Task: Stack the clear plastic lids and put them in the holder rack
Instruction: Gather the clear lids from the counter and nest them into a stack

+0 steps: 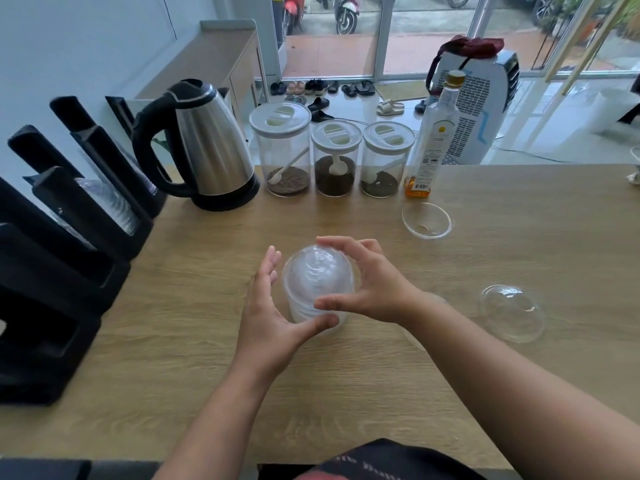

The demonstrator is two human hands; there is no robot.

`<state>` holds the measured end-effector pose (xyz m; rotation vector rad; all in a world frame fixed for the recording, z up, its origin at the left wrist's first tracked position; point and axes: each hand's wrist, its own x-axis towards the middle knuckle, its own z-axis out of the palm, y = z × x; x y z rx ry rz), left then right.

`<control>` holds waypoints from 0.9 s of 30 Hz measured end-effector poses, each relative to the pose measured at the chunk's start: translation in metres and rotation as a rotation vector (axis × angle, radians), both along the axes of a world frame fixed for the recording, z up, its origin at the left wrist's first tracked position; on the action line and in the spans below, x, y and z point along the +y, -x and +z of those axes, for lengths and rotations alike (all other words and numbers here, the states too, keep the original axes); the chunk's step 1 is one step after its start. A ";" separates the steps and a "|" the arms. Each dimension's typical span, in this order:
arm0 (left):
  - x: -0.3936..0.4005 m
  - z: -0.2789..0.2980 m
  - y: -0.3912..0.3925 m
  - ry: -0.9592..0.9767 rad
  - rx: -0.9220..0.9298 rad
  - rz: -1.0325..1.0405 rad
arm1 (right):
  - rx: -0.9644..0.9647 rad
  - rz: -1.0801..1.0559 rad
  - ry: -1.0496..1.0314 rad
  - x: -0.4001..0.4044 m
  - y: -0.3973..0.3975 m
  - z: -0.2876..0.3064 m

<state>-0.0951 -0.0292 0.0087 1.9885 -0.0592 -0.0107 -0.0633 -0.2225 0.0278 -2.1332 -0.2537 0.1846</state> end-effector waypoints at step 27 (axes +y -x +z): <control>-0.137 -0.010 0.000 -0.411 -0.292 -0.586 | 0.078 -0.697 0.258 -0.202 0.065 -0.037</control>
